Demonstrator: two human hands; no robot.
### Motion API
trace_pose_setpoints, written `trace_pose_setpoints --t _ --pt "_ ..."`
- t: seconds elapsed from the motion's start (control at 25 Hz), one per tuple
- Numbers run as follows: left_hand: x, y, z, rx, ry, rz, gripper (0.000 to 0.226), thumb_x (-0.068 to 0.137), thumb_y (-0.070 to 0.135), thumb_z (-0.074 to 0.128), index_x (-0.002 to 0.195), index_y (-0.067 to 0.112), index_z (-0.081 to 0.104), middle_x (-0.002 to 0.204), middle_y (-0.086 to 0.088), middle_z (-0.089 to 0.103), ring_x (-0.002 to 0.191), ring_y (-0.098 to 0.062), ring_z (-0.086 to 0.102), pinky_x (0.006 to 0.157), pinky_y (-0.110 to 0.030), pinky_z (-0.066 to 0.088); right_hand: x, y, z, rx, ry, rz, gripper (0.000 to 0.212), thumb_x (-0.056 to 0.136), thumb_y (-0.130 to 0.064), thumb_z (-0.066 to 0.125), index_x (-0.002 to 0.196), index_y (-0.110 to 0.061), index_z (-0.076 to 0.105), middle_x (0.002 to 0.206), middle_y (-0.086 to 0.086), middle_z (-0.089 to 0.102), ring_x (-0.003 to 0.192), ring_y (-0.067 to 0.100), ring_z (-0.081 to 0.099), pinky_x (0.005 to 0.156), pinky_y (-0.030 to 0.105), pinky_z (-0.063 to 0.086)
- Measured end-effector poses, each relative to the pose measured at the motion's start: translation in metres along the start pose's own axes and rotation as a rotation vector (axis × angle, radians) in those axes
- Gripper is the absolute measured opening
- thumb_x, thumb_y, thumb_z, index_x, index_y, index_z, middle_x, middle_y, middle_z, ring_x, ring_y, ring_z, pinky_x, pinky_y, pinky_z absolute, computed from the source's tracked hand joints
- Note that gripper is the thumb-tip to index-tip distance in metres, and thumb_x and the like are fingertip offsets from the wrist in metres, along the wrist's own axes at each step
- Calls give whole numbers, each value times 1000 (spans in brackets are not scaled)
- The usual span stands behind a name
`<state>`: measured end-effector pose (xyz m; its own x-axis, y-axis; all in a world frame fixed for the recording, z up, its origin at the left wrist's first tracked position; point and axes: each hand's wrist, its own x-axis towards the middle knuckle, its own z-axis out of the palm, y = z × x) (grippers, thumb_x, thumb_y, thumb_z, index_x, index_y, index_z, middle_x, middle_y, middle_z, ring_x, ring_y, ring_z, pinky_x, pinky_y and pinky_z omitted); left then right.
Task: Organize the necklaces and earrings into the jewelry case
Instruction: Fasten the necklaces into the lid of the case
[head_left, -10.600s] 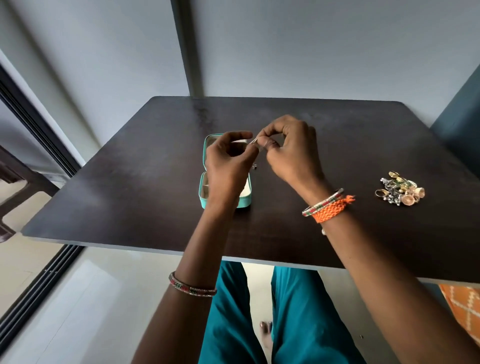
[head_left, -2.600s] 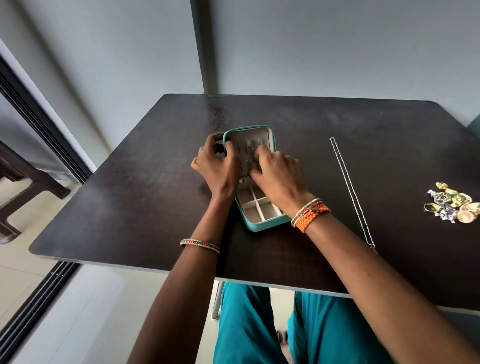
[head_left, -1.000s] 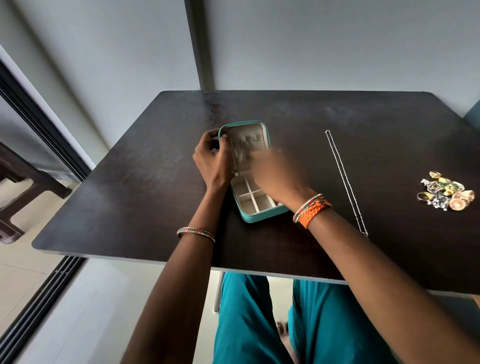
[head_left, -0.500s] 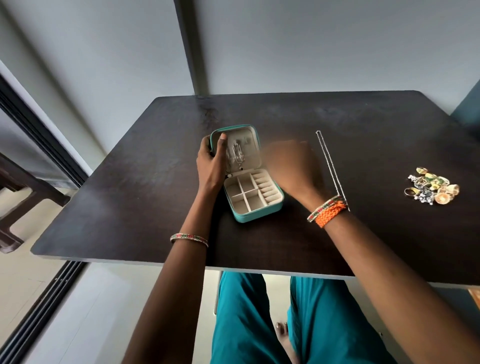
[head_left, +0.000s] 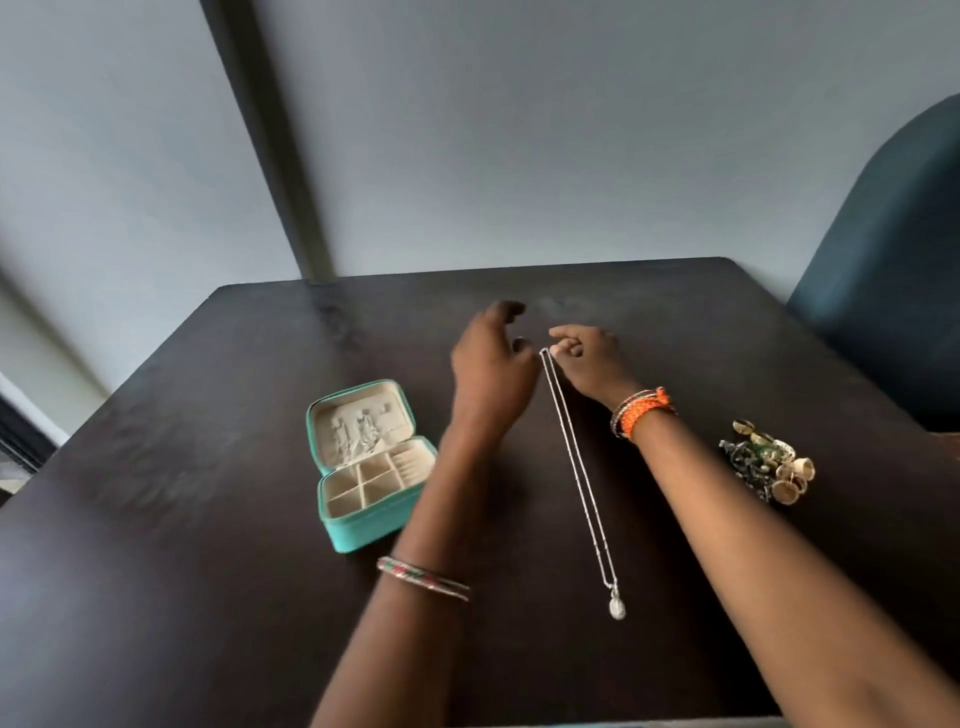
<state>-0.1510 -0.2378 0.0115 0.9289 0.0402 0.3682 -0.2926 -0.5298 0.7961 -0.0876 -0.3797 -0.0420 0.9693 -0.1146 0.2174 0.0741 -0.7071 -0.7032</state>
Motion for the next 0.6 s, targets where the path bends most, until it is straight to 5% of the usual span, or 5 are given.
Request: trace_pose_setpoints --t 0.2,0.36,0.6 --pt "9 -22 66 -362 187 -443 33 83 -4 45 110 4 63 109 -8 67 100 -17 61 78 -14 39 20 8 5 -82 -29 64 6 76 -30 64 77 -30 70 85 -8 72 88 18 67 77 32 53" --pt "15 -43 76 -299 307 -397 31 81 -7 43 96 4 67 96 -8 71 94 -20 65 79 -15 43 22 8 6 -139 -25 66 8 80 -34 63 75 -29 66 90 -7 71 93 20 65 77 32 49" --pt "16 -48 75 -344 208 -390 22 91 6 50 100 10 70 98 -4 72 93 -18 67 90 -36 53 14 1 -10 112 -42 20 13 83 -26 67 71 -24 67 79 -5 67 85 15 64 82 34 53"
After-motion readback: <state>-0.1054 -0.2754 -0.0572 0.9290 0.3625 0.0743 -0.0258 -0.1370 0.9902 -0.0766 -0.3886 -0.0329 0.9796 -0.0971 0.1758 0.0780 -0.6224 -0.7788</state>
